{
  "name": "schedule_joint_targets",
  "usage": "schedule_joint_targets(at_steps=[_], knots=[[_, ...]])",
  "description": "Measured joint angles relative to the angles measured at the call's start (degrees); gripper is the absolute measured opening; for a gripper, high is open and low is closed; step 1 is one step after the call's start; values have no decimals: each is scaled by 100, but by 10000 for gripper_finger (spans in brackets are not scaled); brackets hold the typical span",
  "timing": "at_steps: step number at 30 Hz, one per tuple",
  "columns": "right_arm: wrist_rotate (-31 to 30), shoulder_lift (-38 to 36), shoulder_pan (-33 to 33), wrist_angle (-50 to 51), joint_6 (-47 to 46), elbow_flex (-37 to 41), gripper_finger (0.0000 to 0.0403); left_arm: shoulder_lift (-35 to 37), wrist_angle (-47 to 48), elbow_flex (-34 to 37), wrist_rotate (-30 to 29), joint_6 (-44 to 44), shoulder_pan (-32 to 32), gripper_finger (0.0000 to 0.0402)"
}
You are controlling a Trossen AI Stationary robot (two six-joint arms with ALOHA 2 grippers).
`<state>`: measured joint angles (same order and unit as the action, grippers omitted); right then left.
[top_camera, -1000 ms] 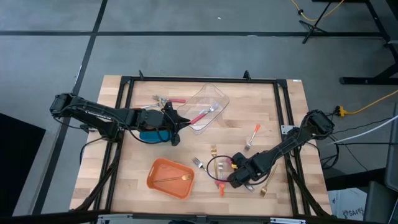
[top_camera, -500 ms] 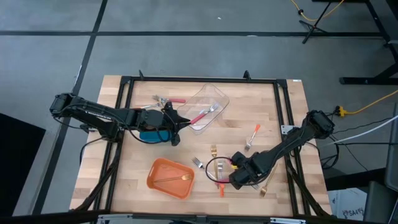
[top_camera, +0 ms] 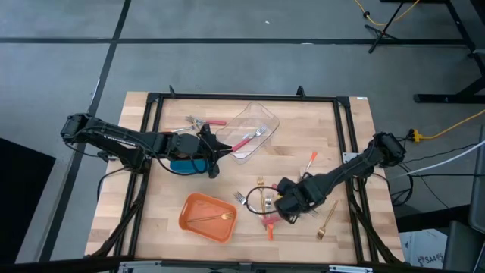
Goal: Sort silverware by color (type)
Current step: Put the pink fork into the transparent bin
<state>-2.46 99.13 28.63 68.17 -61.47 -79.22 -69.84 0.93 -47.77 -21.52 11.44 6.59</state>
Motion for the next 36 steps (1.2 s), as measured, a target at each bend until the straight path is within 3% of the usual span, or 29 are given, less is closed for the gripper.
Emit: schedule_joint_targets(at_steps=[25,36], knots=[[-564,-2,-1898,302,5131,-1099,5,2,1454,0,-2,47,735,47],[-753,-2,-3024,-555,7901,-1239,5,2,1712,0,-6,58,1100,47]])
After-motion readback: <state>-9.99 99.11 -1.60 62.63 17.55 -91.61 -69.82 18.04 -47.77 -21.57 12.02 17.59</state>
